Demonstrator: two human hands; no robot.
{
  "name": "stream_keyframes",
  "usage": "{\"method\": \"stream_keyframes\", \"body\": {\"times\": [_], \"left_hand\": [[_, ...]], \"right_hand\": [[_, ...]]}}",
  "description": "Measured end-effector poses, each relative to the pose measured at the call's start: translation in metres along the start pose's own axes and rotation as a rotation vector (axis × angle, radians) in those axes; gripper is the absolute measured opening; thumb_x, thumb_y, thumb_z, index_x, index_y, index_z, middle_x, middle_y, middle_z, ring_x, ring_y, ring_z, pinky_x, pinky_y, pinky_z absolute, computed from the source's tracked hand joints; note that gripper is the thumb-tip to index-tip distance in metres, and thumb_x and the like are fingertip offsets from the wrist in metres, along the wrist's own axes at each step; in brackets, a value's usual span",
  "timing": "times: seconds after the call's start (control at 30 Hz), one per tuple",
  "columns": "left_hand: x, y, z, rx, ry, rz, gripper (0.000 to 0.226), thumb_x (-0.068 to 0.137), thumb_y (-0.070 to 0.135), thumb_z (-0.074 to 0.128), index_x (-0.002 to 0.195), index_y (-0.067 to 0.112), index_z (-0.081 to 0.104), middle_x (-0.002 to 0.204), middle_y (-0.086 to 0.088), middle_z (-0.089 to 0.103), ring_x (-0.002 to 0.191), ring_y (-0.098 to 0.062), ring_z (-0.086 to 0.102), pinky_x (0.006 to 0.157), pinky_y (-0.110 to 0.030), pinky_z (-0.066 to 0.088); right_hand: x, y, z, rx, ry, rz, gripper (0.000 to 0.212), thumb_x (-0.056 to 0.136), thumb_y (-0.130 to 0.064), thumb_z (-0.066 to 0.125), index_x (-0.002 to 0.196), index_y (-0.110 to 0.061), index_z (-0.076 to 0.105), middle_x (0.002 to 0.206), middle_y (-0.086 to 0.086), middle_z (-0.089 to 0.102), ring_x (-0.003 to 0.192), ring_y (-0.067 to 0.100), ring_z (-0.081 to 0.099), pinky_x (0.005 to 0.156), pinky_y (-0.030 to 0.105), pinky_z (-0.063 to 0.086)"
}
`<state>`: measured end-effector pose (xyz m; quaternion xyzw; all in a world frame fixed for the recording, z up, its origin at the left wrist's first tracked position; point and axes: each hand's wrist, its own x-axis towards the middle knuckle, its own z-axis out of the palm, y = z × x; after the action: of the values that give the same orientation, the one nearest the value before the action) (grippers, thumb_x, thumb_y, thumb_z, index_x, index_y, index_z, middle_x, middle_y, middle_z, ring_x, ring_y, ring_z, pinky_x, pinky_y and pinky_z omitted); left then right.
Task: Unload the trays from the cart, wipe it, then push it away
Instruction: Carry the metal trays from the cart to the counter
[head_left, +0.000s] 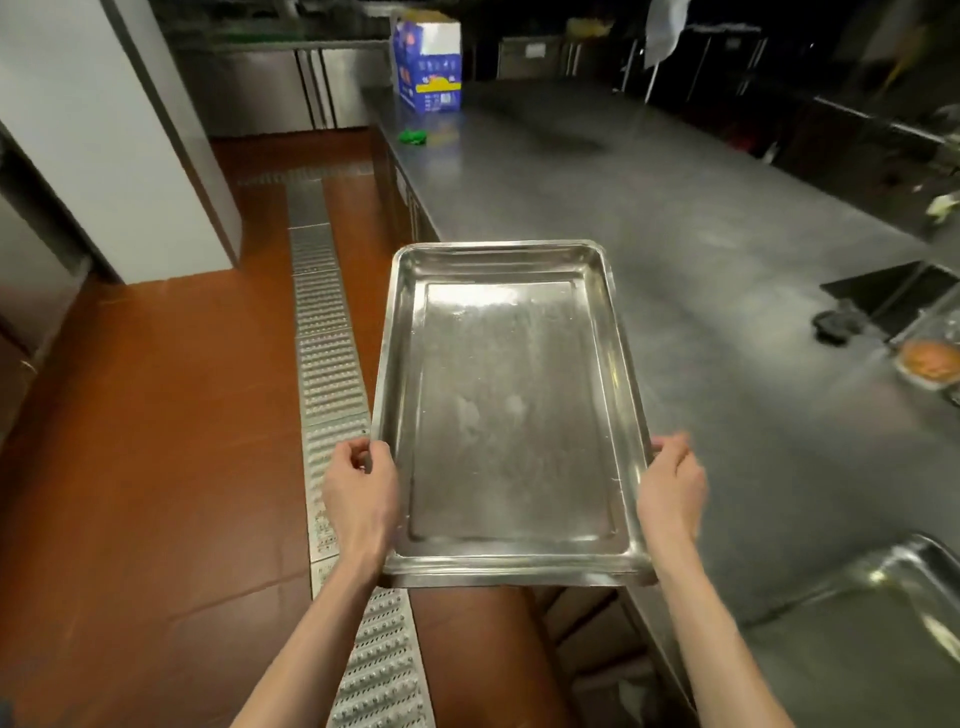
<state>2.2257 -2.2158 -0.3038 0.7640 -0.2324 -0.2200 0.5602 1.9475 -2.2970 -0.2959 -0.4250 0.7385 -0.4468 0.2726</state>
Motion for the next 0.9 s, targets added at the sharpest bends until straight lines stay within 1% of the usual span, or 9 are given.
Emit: {"method": "stream_keyframes", "body": {"times": [0.1,0.23,0.27,0.37,0.53,0.63,0.7,0.77,0.9], "left_hand": [[-0.015,0.007,0.039,0.018,-0.053,0.028,0.011,0.100,0.023,0.055,0.095,0.027,0.063,0.090,0.003,0.069,0.083,-0.014,0.063,0.068,-0.025,0.044],[-0.032,0.013,0.084,0.029,-0.141,0.054,0.008,0.099,0.021,0.056,0.099,0.025,0.063,0.090,0.004,0.068,0.083,-0.012,0.063,0.068,-0.023,0.044],[-0.035,0.015,0.093,0.032,-0.163,0.058,0.008,0.099,0.021,0.057,0.101,0.025,0.064,0.091,0.005,0.068,0.084,-0.011,0.063,0.069,-0.023,0.044],[-0.046,0.023,0.121,0.042,-0.242,0.077,0.008,0.099,0.023,0.058,0.102,0.028,0.064,0.094,0.009,0.068,0.088,-0.009,0.064,0.073,-0.024,0.046],[-0.059,0.036,0.170,0.070,-0.401,0.131,0.009,0.101,0.026,0.057,0.104,0.031,0.064,0.096,0.014,0.069,0.091,-0.003,0.063,0.074,-0.020,0.044],[-0.067,0.039,0.199,0.088,-0.503,0.166,0.010,0.100,0.027,0.056,0.104,0.026,0.066,0.095,0.009,0.070,0.089,-0.005,0.064,0.073,-0.021,0.045],[-0.072,0.041,0.216,0.080,-0.564,0.172,0.012,0.099,0.027,0.056,0.102,0.023,0.067,0.095,0.006,0.070,0.088,-0.010,0.064,0.075,-0.028,0.047],[-0.079,0.045,0.235,0.082,-0.632,0.183,0.010,0.099,0.027,0.056,0.099,0.025,0.066,0.094,0.006,0.070,0.088,-0.011,0.064,0.075,-0.029,0.046],[-0.097,0.052,0.264,0.095,-0.749,0.196,0.015,0.099,0.023,0.056,0.090,0.035,0.061,0.088,0.009,0.067,0.077,0.004,0.062,0.065,-0.011,0.041]], "right_hand": [[0.023,0.018,-0.029,0.013,0.053,0.052,0.045,0.109,-0.021,0.031,0.115,-0.001,0.071,0.118,0.022,0.070,0.105,0.037,0.060,0.078,0.033,0.033],[0.043,0.036,-0.066,-0.020,0.119,0.003,0.040,0.110,-0.022,0.039,0.096,0.006,0.063,0.087,0.028,0.064,0.086,0.045,0.058,0.069,0.043,0.035],[0.046,0.039,-0.074,-0.023,0.142,0.005,0.043,0.111,-0.026,0.040,0.091,0.005,0.061,0.081,0.026,0.062,0.081,0.044,0.056,0.069,0.044,0.035],[0.054,0.050,-0.099,0.004,0.218,0.040,0.051,0.110,-0.037,0.040,0.076,0.000,0.049,0.066,0.012,0.053,0.064,0.028,0.045,0.063,0.043,0.037],[0.062,0.074,-0.132,-0.004,0.357,0.130,0.051,0.110,-0.041,0.040,0.071,-0.008,0.045,0.064,0.002,0.052,0.060,0.014,0.045,0.058,0.021,0.035],[0.060,0.088,-0.150,-0.001,0.450,0.182,0.050,0.110,-0.040,0.041,0.069,-0.012,0.044,0.061,0.001,0.051,0.060,0.015,0.047,0.060,0.024,0.038],[0.056,0.098,-0.160,-0.004,0.507,0.206,0.049,0.110,-0.040,0.042,0.070,-0.012,0.046,0.062,0.003,0.053,0.061,0.018,0.049,0.061,0.028,0.039],[0.053,0.108,-0.169,-0.010,0.576,0.234,0.049,0.110,-0.041,0.042,0.072,-0.011,0.048,0.063,0.004,0.055,0.063,0.019,0.051,0.060,0.031,0.039],[0.041,0.123,-0.185,-0.028,0.687,0.291,0.046,0.109,-0.042,0.043,0.069,-0.019,0.051,0.060,-0.002,0.055,0.059,0.012,0.053,0.058,0.025,0.037]]}}
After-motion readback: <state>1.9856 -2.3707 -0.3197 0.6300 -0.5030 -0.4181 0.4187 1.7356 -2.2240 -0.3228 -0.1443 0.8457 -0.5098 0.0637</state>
